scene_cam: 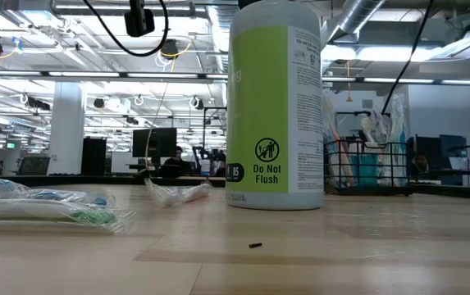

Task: Pick & Place toothbrushing station
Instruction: Put the green toothbrush into the wire organizer

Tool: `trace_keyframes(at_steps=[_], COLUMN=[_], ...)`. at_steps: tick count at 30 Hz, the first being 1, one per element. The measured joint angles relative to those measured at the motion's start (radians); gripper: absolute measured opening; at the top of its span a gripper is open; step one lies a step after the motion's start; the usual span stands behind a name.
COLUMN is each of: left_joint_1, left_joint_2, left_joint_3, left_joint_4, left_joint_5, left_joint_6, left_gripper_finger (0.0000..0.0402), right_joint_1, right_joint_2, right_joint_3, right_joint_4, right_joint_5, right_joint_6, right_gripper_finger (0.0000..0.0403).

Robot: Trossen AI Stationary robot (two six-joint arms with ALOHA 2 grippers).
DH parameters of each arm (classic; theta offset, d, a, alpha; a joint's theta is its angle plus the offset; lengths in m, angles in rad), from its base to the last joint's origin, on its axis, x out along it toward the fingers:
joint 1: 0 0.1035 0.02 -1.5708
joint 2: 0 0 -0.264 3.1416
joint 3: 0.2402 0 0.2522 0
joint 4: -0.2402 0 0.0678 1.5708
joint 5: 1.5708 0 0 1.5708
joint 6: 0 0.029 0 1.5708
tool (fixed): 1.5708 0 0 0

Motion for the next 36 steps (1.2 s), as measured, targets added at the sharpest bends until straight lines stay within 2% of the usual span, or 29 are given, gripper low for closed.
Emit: trace_keyframes(at_steps=[4,8,11,15,23,30,36], left_joint_1=[0.000,-0.001,0.000,-0.001,0.000,0.000,0.000], left_joint_2=[0.000,0.004,0.022,0.028,0.002,-0.020,-0.040], left_joint_3=[0.000,0.001,-0.002,-0.001,-0.004,-0.004,-0.004], left_joint_4=[0.002,0.012,0.012,0.027,0.014,0.009,0.014], left_joint_5=[0.000,0.010,0.023,0.027,0.018,0.070,0.078], left_joint_6=[-0.004,-0.010,-0.001,0.024,0.069,0.094,0.146], left_gripper_finger=[0.0011,0.0014,0.0014,0.0013,0.0011,0.0011,0.0011], right_joint_1=[-0.007,-0.008,-0.006,0.001,0.009,0.014,0.015], right_joint_2=[0.033,0.070,0.109,0.126,0.122,0.111,0.026], right_joint_3=[0.002,0.016,0.046,0.084,0.089,0.089,0.086], right_joint_4=[0.047,0.075,0.047,0.040,0.027,0.034,-0.057], right_joint_5=[-0.014,-0.009,0.051,0.091,0.103,0.120,0.147], right_joint_6=[-0.017,-0.050,-0.016,0.050,0.138,0.178,0.364], right_gripper_finger=[0.0097,0.0044,0.0012,0.0015,0.0008,0.0008,0.0008])
